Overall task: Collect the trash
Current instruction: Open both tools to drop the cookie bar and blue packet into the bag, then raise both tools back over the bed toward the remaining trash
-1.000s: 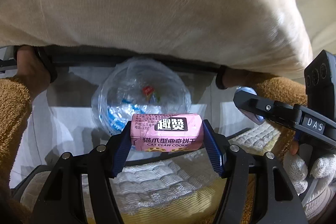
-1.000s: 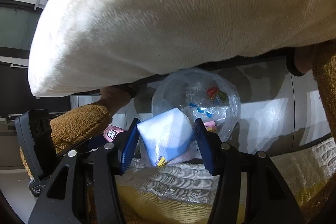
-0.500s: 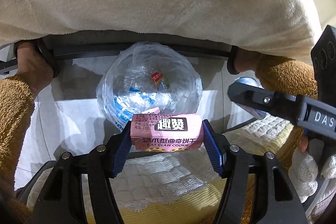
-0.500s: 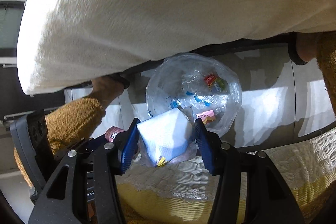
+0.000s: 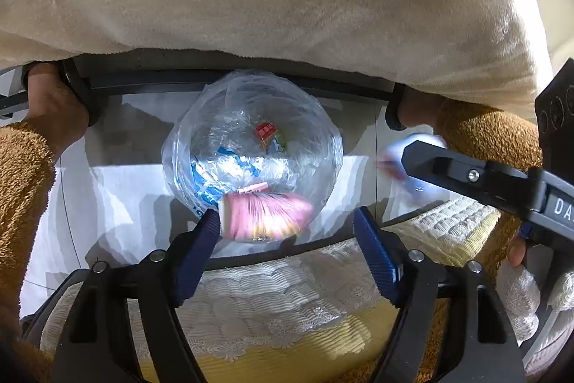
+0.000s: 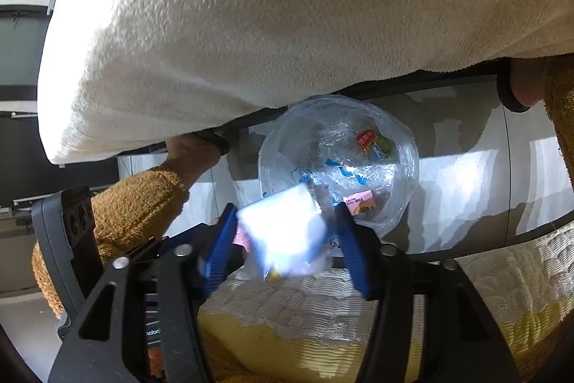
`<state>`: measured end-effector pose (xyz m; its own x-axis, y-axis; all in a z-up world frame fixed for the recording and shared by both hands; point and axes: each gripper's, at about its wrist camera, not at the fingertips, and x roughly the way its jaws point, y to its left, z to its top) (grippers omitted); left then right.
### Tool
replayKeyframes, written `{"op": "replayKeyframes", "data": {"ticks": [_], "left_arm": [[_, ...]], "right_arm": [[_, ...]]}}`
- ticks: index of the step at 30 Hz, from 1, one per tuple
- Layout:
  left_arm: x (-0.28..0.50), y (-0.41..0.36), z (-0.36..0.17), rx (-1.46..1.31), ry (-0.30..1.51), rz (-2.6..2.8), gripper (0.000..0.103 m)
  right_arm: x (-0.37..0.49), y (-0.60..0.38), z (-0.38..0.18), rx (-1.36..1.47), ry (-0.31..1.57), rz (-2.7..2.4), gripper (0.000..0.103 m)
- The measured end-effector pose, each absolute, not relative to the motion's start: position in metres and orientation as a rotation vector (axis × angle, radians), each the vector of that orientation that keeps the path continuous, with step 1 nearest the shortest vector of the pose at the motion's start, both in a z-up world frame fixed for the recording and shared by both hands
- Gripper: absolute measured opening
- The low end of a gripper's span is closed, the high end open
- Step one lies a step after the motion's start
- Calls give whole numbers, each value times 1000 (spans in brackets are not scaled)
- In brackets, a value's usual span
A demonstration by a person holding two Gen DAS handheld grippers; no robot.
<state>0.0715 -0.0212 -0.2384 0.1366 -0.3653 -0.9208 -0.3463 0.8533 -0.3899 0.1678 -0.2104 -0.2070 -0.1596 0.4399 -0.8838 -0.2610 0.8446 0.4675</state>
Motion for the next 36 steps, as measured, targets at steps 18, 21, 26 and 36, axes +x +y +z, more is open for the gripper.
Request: {"op": "replayKeyframes", "data": {"ticks": [18, 21, 26, 36], "left_arm": [[68, -16, -181, -552, 1210, -27, 75], [65, -17, -166, -531, 1143, -38, 75], [58, -18, -137, -500, 1006, -62, 75], [31, 6, -81, -484, 746, -12, 75]], "right_arm": [[169, -226, -166, 172, 1444, 679, 62], [168, -230, -159, 170, 1410, 683, 62], [162, -232, -141, 154, 1325, 721, 62], [137, -248, -73, 97, 956, 806, 62]]}}
